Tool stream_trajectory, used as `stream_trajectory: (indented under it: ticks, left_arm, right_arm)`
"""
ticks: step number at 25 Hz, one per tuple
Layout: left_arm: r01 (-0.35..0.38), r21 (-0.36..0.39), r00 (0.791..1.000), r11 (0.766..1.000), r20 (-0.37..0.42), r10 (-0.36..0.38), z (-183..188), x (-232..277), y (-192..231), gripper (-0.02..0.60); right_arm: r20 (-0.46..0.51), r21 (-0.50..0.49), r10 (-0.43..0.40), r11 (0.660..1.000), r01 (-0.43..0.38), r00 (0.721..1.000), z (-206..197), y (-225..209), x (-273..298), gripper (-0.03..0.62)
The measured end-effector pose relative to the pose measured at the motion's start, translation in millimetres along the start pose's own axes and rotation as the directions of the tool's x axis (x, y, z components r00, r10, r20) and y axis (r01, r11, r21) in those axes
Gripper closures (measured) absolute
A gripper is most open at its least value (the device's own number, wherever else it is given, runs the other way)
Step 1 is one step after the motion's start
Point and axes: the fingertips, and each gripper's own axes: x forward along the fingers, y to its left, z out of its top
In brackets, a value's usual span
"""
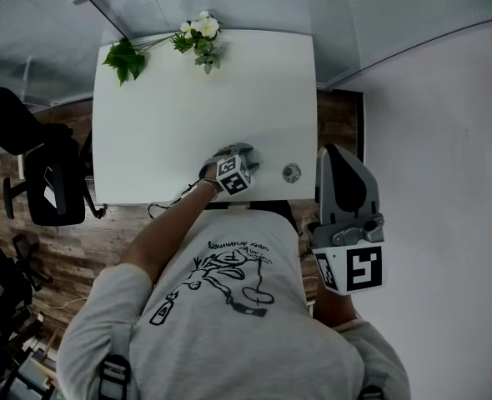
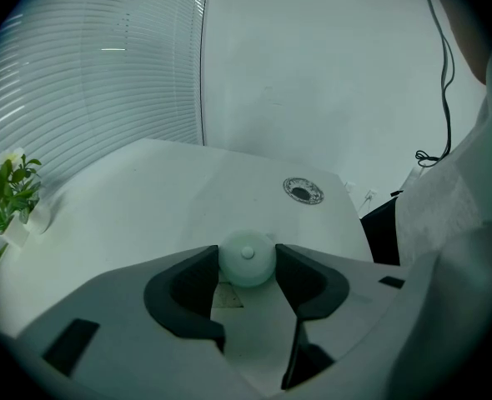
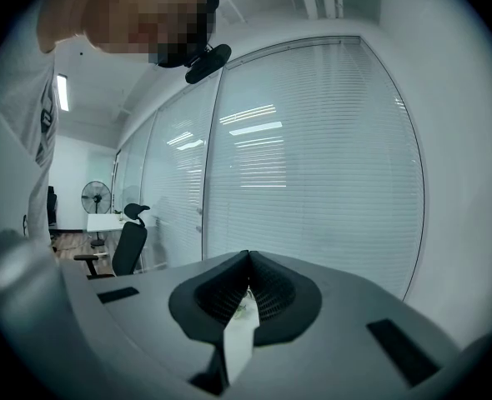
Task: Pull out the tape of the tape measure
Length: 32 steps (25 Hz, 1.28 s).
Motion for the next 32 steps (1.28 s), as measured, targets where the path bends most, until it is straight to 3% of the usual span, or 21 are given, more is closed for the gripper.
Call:
stream_trajectory:
  ticks: [14,27,32]
  left_arm:
    - [-0.149,-0.035,0.979,0.988,0.134,0.152,18.4,-59.1,25.3,0.347]
    - [-0.263,-0.053,0.929,0.963,0.256,0.267,32.6,-156.8,44.5,0.347]
    - [-0.326,-0.044,0.899,0.944,0.294,0.324,35.5,-201.3,52.7,0.345]
  right_arm:
    - [0.014,-0.006,0.022,1.0,-0.022,1.0,0.5,12.9,1.0,0.585]
    - [0.022,-0.021,0.036,0.999,-0.035,0.999,-2.1,38.7,15.2,0.585]
    - [0.014,-0.048,0.046,0.998,-0.045,0.999,-5.3,54.5,24.1,0.585]
